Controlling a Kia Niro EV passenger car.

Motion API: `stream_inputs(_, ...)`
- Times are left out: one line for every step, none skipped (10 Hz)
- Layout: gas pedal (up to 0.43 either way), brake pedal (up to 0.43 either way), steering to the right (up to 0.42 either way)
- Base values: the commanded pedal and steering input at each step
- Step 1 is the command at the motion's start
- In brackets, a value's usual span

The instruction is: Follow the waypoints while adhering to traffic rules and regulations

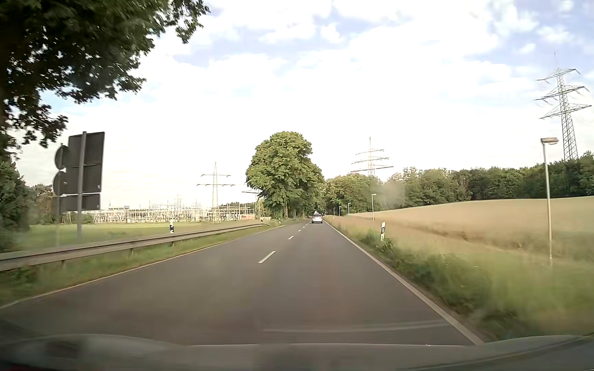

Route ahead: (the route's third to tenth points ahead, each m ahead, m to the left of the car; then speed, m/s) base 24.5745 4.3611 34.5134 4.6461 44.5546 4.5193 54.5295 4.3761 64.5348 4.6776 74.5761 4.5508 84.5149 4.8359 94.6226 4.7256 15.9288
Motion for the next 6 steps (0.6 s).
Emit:
stream_inputs(0.287, 0.030, 0.000)
stream_inputs(0.287, 0.030, 0.000)
stream_inputs(0.287, 0.030, 0.000)
stream_inputs(0.287, 0.030, 0.000)
stream_inputs(0.287, 0.030, 0.000)
stream_inputs(0.287, 0.030, 0.000)
